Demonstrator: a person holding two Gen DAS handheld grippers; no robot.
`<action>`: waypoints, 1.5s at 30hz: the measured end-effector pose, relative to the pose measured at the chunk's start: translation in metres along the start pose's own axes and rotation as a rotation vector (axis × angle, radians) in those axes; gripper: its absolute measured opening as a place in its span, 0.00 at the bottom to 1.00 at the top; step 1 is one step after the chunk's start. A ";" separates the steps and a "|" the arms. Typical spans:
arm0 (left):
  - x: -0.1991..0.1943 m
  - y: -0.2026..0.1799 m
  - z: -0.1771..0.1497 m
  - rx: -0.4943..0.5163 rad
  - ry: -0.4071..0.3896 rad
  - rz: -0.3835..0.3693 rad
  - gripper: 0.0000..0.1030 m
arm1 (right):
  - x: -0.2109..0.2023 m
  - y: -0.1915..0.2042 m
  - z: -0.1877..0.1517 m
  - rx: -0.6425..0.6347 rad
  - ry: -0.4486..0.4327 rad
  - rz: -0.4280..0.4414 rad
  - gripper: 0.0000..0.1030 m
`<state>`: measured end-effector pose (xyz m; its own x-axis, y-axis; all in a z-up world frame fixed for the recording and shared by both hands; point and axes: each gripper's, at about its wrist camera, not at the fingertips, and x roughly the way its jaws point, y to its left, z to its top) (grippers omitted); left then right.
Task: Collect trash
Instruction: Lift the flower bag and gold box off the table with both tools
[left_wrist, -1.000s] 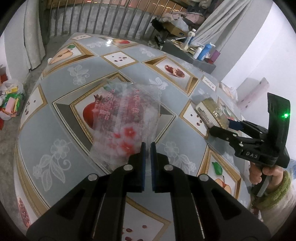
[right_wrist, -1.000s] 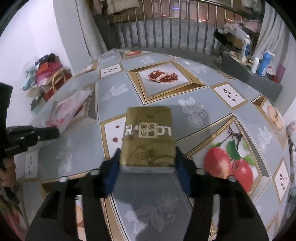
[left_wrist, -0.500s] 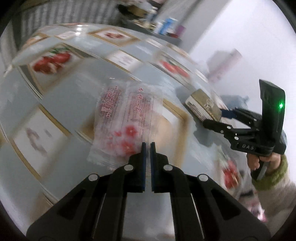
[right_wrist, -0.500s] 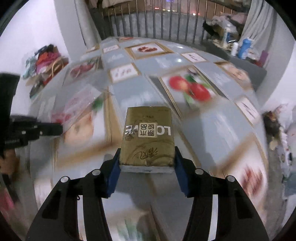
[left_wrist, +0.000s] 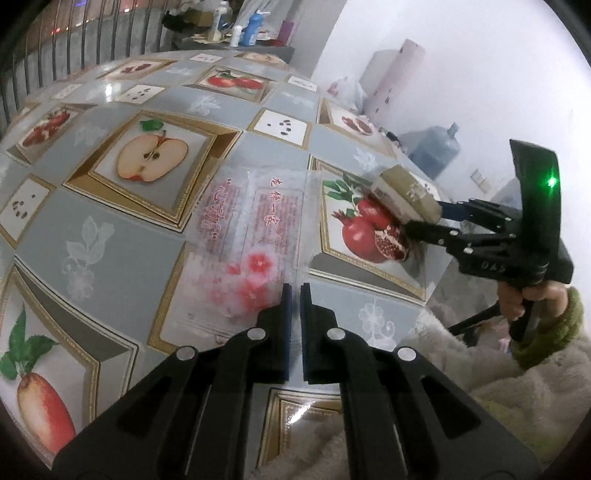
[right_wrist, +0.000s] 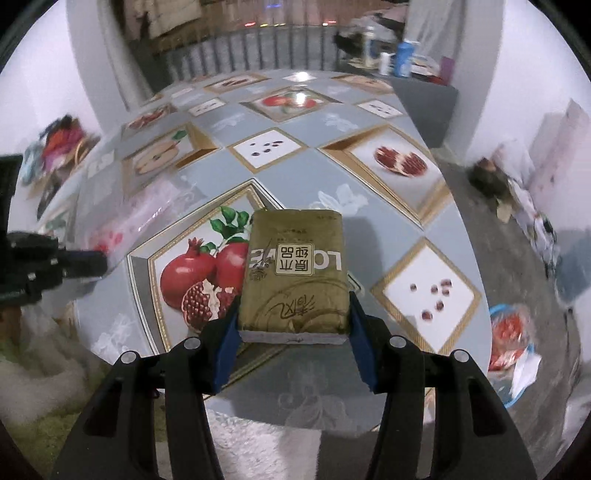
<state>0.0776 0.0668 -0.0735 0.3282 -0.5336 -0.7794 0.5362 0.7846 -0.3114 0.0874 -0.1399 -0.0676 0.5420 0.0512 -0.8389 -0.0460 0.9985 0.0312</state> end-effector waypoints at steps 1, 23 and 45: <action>0.000 -0.001 0.000 0.009 0.000 0.013 0.05 | 0.000 -0.001 0.000 0.009 0.002 0.006 0.51; 0.004 -0.020 0.003 0.117 0.008 0.148 0.03 | 0.005 0.003 0.002 0.023 -0.010 0.009 0.51; -0.043 -0.041 0.056 0.131 -0.164 0.060 0.00 | -0.044 -0.047 0.002 0.249 -0.203 0.063 0.50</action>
<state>0.0850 0.0399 0.0028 0.4787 -0.5400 -0.6923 0.6052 0.7742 -0.1854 0.0676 -0.1890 -0.0313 0.7016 0.0913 -0.7067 0.1083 0.9666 0.2324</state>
